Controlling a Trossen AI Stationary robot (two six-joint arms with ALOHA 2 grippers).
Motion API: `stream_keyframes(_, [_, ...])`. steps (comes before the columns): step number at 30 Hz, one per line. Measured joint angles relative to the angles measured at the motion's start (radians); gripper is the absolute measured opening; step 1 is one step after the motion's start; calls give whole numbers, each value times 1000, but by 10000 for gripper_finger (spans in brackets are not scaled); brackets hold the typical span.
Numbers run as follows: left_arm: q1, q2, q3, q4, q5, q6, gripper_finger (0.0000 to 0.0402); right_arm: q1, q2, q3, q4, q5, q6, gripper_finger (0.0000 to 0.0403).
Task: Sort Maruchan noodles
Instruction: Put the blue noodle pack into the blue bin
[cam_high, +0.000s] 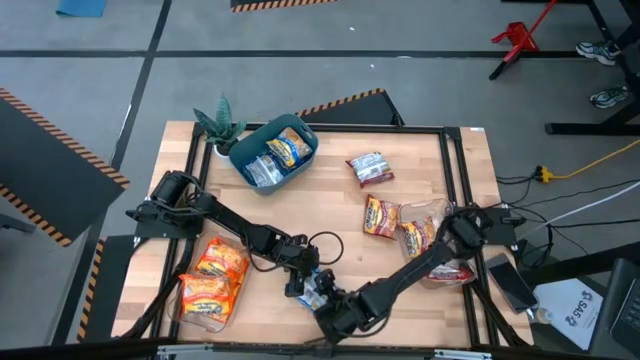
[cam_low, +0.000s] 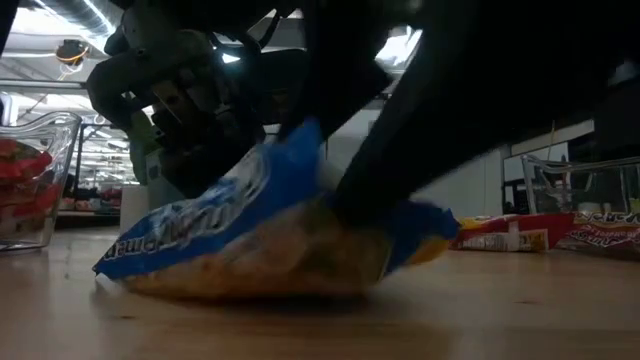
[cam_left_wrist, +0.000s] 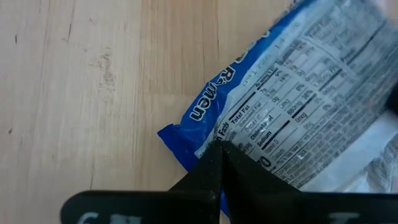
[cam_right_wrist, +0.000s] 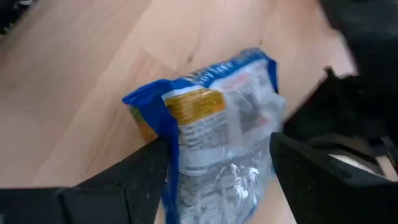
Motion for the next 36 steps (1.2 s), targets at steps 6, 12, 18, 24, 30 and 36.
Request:
stream_keyframes(6, [6, 0, 0, 0, 12, 1, 0, -18, 40, 5, 20, -82, 26, 266])
stream_keyframes(12, [24, 0, 0, 0, 22, 2, 0, 23, 19, 26, -82, -22, 44, 266])
stream_keyframes(18, [47, 0, 0, 0, 30, 2, 0, 66, -8, 58, -109, -50, 122, 266])
stream_keyframes(24, [55, 0, 0, 0, 47, 3, 0, 53, 2, -31, -37, 99, 92, 266])
stream_keyframes(30, [56, 0, -1, -1, 59, 3, 0, 9, -8, -159, 140, 64, 92, 266])
stream_keyframes(36, [59, 0, -2, 3, 64, 1, 0, 22, -3, -194, 190, 137, 94, 266])
